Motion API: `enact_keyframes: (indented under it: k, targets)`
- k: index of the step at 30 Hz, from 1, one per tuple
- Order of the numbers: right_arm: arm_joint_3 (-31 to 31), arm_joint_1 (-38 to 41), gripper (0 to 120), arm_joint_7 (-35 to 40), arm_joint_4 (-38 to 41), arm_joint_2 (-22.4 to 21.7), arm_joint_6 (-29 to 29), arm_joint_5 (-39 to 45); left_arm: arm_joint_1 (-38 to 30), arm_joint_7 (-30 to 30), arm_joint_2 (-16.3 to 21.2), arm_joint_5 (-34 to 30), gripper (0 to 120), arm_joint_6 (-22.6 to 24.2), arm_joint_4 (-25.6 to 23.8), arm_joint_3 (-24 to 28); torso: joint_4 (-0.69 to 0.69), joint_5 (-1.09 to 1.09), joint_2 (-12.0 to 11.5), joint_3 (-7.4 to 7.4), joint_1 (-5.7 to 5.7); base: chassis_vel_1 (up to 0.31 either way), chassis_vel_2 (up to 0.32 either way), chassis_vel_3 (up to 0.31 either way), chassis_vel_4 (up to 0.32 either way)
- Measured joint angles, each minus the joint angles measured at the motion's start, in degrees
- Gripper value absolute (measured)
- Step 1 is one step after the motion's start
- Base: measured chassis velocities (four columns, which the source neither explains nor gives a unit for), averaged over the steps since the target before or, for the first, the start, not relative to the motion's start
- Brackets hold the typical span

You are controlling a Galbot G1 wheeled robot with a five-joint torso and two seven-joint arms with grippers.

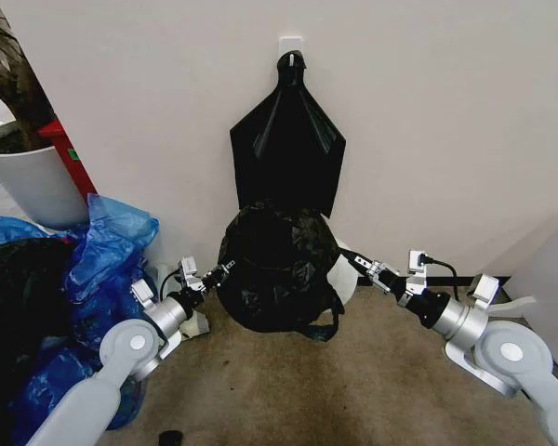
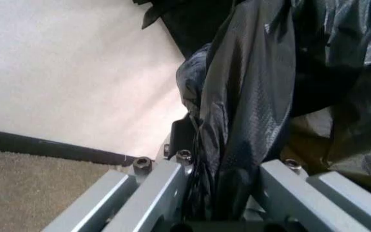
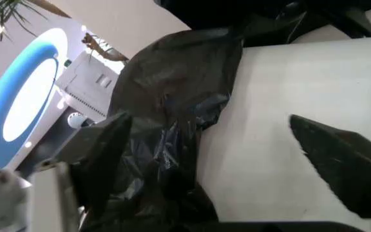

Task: Place the garbage bag over the trash bin.

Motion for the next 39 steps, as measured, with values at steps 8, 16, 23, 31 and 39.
enact_keyframes:
  k: [8,16,23,31,39]
  targets:
    - [-0.68,-0.07,58,0.78,0.93,0.04,0.92,-1.17,-0.47,-0.80,-0.01,0.63,2,0.00,0.09,0.47,0.00,0.00,0.00,0.00,0.00,0.000,0.000,0.000,0.000]
    - [-1.73,0.31,29,1.80,1.19,0.41,2.53,-2.90,-0.75,-0.92,-0.02,1.89,2,-0.02,0.75,0.83,0.00,0.00,0.00,0.00,0.00,0.000,0.000,0.000,0.000]
    - [-1.87,0.16,4,1.82,1.78,0.38,2.89,-3.52,-0.66,-1.19,-0.08,2.53,2,-0.07,0.75,1.00,0.00,0.00,0.00,0.00,0.00,0.000,0.000,0.000,0.000]
    - [-2.46,-0.19,0,0.34,-0.06,0.17,3.85,-8.78,0.51,-1.60,-0.02,2.13,2,-0.06,-1.27,0.36,0.00,0.01,0.00,0.00,0.00,0.000,0.000,0.000,0.000]
    - [-2.11,0.53,0,-7.19,-6.43,-0.33,5.82,-17.04,2.16,-1.38,0.43,1.57,2,0.24,-2.86,-0.85,0.00,0.00,0.00,0.00,0.00,0.000,0.000,0.000,0.000]
